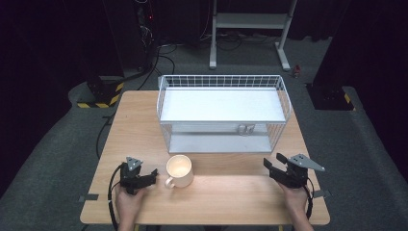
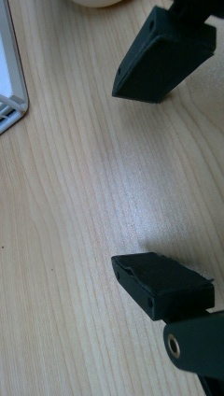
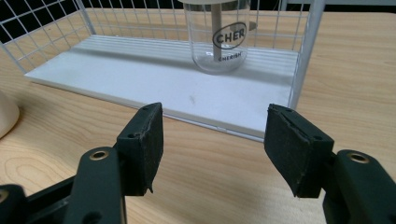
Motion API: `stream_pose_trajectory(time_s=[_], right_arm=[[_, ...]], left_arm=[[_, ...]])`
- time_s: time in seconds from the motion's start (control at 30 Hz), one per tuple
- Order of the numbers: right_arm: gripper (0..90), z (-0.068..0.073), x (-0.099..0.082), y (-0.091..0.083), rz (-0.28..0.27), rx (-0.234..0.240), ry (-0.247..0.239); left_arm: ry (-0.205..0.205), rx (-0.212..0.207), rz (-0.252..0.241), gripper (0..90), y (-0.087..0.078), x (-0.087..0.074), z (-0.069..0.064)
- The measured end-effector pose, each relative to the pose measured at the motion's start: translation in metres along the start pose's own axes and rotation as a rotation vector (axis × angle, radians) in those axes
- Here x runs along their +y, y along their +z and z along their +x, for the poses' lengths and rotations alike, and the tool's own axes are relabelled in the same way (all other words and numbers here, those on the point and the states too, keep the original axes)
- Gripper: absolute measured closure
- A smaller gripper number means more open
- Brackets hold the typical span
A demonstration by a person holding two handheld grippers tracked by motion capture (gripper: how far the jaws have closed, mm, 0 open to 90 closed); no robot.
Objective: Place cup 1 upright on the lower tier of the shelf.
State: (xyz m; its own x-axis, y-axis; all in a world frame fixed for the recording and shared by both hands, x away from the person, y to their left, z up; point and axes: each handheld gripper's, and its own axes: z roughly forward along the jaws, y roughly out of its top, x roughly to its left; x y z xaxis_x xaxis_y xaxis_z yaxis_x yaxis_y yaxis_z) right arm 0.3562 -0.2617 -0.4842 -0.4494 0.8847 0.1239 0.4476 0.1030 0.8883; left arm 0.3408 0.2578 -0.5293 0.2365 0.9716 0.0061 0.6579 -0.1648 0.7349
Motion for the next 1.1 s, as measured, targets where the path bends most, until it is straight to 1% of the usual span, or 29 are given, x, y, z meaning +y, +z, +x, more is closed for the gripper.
stream_pose_trajectory(time_s=[0.47, 0.73, 0.83, 0.93, 1.1], right_arm=[[37.5, -0.004, -0.013, -0.004, 0.025, -0.017, -0.002], [37.5, -0.007, -0.023, -0.006, 0.043, -0.038, 0.0], [37.3, -0.008, -0.027, -0.005, 0.057, -0.05, -0.008], [37.1, -0.008, -0.03, -0.004, 0.074, -0.065, -0.029], [36.9, -0.008, -0.033, -0.003, 0.093, -0.08, -0.042]], left_arm=[[0.001, 0.001, 0.0, 16.3, 0.0, 0.0, 0.0], [-0.002, 0.001, 0.0, 16.3, 0.0, 0.0, 0.0], [0.0, 0.001, 0.001, 16.2, 0.0, 0.0, 0.0], [0.001, 0.001, 0.0, 16.2, 0.0, 0.0, 0.0], [0.0, 0.001, 0.0, 16.2, 0.0, 0.0, 0.0]])
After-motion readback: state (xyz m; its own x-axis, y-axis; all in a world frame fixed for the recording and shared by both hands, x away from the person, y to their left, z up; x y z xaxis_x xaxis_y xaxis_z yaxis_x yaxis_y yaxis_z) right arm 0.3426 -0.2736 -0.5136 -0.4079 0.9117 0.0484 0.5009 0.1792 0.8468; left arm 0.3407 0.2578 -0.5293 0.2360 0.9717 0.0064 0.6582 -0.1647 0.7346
